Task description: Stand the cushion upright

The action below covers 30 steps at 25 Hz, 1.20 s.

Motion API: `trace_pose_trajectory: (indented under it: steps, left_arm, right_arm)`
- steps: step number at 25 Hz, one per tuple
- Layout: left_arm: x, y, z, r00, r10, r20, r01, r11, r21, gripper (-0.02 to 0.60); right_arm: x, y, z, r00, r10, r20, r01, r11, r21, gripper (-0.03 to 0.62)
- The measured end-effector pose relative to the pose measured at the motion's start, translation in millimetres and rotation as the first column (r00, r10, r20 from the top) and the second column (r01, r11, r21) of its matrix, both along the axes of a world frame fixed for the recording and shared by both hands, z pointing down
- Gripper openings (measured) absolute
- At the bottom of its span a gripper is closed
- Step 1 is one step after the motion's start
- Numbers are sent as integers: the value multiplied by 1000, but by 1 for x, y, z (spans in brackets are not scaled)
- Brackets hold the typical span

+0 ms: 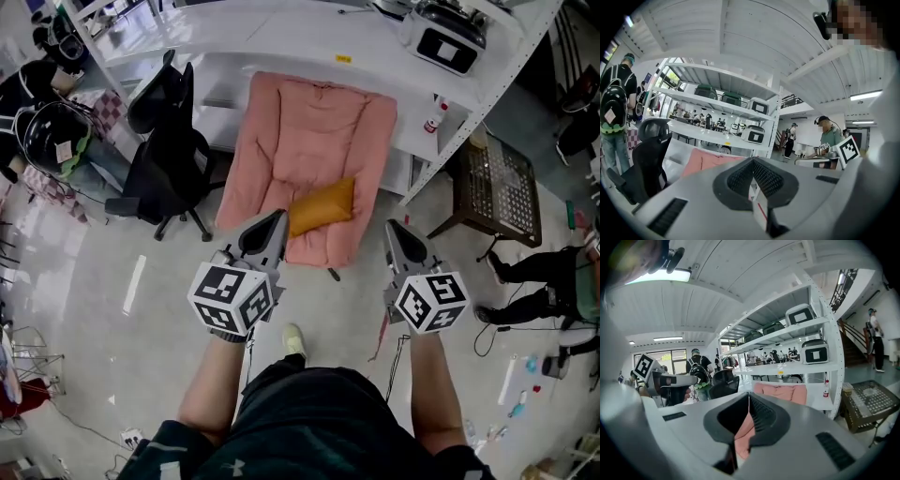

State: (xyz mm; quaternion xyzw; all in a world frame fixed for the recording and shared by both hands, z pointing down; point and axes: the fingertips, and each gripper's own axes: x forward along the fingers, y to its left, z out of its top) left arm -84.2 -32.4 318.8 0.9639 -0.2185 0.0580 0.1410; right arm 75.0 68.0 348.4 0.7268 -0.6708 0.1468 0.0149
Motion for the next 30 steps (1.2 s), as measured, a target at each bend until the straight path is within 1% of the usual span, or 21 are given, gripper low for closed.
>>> trace_pose_trajectory:
  steps: [7, 14, 17, 22, 26, 30]
  left_arm:
    - [11, -49, 19, 999, 47, 2, -47, 998, -30, 6]
    - [34, -85, 38, 999, 48, -1, -48, 997, -54, 6]
    - [51, -104, 48, 999, 41, -4, -41, 997, -61, 6]
    - [85, -140, 65, 1000, 16, 5, -15, 999, -49, 6]
    - [115, -170, 90, 1000, -5, 15, 5, 998, -63, 6]
    - [145, -189, 124, 999, -1, 46, 4, 997, -75, 6]
  right_arm:
    - [2, -53, 21, 999, 28, 20, -27, 998, -52, 5]
    - [25, -97, 44, 999, 31, 29, -28, 995, -99, 5]
    - [43, -119, 59, 999, 20, 32, -16, 993, -116, 5]
    - [77, -160, 97, 997, -1, 72, 14, 985, -173, 5]
    - [104, -190, 138, 995, -18, 96, 41, 969, -243, 6]
    - [129, -209, 186, 990, -21, 138, 63, 948, -313, 11]
